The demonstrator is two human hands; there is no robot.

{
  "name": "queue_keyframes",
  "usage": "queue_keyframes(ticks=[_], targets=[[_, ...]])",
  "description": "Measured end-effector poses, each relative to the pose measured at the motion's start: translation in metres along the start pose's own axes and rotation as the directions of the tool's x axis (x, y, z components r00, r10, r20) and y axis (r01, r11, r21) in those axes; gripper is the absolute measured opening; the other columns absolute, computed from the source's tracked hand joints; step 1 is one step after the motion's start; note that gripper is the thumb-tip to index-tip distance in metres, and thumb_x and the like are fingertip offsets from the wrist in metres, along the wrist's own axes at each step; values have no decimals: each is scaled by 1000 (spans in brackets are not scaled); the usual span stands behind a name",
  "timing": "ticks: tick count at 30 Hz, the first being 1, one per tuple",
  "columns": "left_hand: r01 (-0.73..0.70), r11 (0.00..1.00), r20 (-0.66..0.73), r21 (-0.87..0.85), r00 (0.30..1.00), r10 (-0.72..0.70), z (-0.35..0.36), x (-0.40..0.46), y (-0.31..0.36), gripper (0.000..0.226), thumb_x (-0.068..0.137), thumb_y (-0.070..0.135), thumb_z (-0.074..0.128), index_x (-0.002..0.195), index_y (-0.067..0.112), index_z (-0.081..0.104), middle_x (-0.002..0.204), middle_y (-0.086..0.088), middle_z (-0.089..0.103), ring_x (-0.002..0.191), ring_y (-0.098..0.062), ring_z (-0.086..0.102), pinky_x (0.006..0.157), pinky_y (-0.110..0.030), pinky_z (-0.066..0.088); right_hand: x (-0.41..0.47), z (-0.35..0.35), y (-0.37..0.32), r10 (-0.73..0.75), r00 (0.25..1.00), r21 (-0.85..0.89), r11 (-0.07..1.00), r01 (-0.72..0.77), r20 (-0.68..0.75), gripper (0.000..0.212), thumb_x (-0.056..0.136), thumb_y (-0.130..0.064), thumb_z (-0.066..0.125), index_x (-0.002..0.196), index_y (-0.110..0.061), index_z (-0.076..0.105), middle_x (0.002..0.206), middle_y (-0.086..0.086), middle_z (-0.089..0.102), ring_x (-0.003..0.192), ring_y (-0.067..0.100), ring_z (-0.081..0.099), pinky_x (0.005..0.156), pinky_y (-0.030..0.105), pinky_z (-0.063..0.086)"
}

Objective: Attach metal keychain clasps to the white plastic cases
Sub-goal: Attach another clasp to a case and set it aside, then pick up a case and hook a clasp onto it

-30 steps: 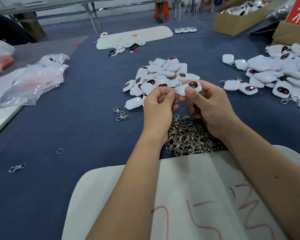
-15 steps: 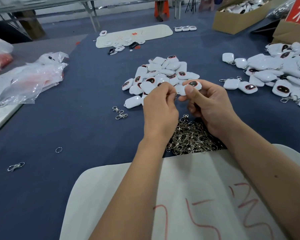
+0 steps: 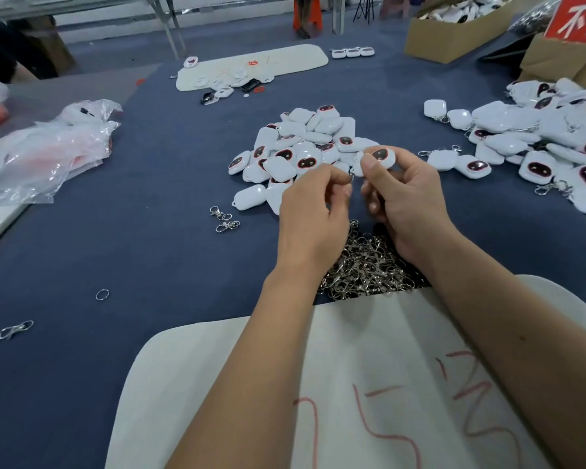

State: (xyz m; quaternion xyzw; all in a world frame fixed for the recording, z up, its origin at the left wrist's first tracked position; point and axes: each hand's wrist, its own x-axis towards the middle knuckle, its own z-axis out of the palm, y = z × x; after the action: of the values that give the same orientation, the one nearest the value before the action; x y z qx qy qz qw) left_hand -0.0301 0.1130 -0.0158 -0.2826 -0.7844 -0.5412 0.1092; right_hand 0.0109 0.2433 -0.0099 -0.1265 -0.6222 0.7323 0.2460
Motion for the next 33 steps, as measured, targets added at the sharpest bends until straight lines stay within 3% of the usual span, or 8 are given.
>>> queue_keyframes(ticks=[3, 10, 18, 21, 23, 27, 30, 33], targets=[[-83, 996, 160, 27, 984, 78, 3, -3, 4, 18, 94, 13, 58, 104, 18, 73, 97, 14, 71, 92, -5, 60, 82, -24, 48, 0, 0, 0, -4, 1000, 13, 1000, 4, -17, 14, 102, -17, 66, 116, -17, 66, 59, -1, 57, 45, 10, 43, 43, 20, 37], [-74, 994, 230, 83, 972, 53, 5, -4, 5, 37, 94, 30, 60, 130, 30, 66, 125, 13, 67, 118, -11, 55, 98, -41, 49, 2, 0, 3, -2, 984, 17, 1000, 5, -176, 23, 105, -5, 52, 117, -21, 63, 69, 1, 64, 57, 9, 55, 55, 23, 48], [-27, 997, 240, 70, 971, 9, 5, -6, 10, 36, 91, 44, 60, 124, 31, 68, 121, 19, 68, 119, -3, 54, 99, -42, 51, 6, -5, 9, -42, 923, -134, 991, -11, -383, 21, 102, -21, 57, 83, -12, 61, 64, 2, 72, 56, 13, 66, 53, 27, 52], [12, 997, 146, 82, 989, -24, 4, -5, 10, 33, 94, 42, 59, 118, 23, 72, 117, 10, 69, 117, -12, 58, 98, -44, 51, 11, -12, 8, -35, 840, -29, 999, 23, -541, 6, 99, -9, 56, 98, -9, 62, 78, 4, 75, 55, 11, 68, 53, 26, 50], [50, 989, 18, 137, 998, -53, 2, -3, 9, 21, 97, 33, 60, 108, 21, 73, 111, 7, 68, 113, -16, 57, 99, -41, 49, 14, -17, 5, -20, 809, 57, 996, 66, -588, 26, 98, -2, 56, 123, -7, 57, 105, 4, 75, 66, 8, 73, 65, 29, 59], [302, 866, -262, 399, 942, -208, -10, -2, 5, 23, 93, 23, 59, 113, 24, 71, 126, 0, 60, 123, -24, 43, 98, -27, 36, 10, -17, 5, -53, 848, -63, 998, 23, -528, 57, 96, 1, 57, 150, -9, 41, 128, 1, 63, 70, 2, 73, 81, 30, 61], [386, 775, -234, 500, 922, -308, -17, -3, 3, 41, 89, 20, 60, 130, 27, 65, 141, -3, 50, 131, -29, 36, 102, -38, 39, 3, -9, 5, -160, 918, -314, 948, 42, -362, 32, 97, -6, 59, 126, -18, 56, 101, -1, 72, 64, 9, 72, 71, 37, 61], [336, 780, -203, 528, 942, -268, -19, -4, 0, 40, 90, 16, 62, 130, 24, 64, 135, -3, 57, 128, -29, 39, 95, -30, 36, 0, -6, 5, -189, 966, -474, 876, 86, -174, 15, 95, -13, 62, 107, -21, 64, 87, -2, 75, 58, 12, 70, 72, 39, 60]])
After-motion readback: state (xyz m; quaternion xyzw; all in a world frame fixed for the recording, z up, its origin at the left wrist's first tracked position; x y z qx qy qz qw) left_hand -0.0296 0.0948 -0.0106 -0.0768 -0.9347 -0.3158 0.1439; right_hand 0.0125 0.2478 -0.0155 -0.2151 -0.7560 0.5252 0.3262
